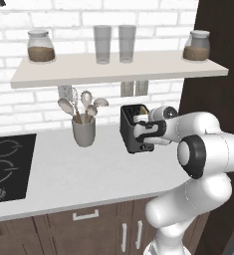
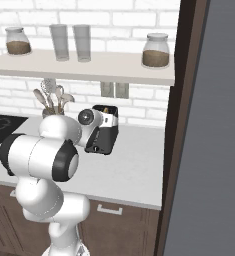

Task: Start the toaster. Once the lever pops up, take the bread to the plate on the dining counter.

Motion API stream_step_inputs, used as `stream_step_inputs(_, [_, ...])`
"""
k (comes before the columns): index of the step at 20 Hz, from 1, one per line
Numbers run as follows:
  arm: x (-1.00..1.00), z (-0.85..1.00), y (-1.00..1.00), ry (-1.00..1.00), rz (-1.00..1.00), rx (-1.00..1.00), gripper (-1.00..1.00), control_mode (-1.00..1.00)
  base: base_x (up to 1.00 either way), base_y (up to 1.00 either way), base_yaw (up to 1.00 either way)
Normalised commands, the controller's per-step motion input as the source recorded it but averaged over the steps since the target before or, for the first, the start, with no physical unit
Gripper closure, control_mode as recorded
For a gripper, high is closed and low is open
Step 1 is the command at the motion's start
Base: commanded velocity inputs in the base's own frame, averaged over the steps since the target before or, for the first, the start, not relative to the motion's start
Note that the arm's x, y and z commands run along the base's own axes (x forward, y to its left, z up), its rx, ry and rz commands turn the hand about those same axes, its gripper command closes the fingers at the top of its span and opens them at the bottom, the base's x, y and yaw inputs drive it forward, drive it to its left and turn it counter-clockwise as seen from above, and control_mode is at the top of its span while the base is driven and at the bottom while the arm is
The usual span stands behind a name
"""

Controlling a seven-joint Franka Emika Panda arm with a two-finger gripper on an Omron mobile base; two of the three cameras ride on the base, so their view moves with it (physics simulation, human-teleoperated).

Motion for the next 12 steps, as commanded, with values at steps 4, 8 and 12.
stream_step_inputs(4, [0.12, 0.00, 0.00, 0.00, 0.00, 0.00, -1.00, -1.00, 0.00, 0.00, 0.00])
stream_step_inputs(8, [0.28, 0.00, 0.00, 0.00, 0.00, 0.00, -1.00, -1.00, 0.00, 0.00, 0.00])
stream_step_inputs(12, [0.21, 0.00, 0.00, 0.00, 0.00, 0.00, -1.00, -1.00, 0.00, 0.00, 0.00])
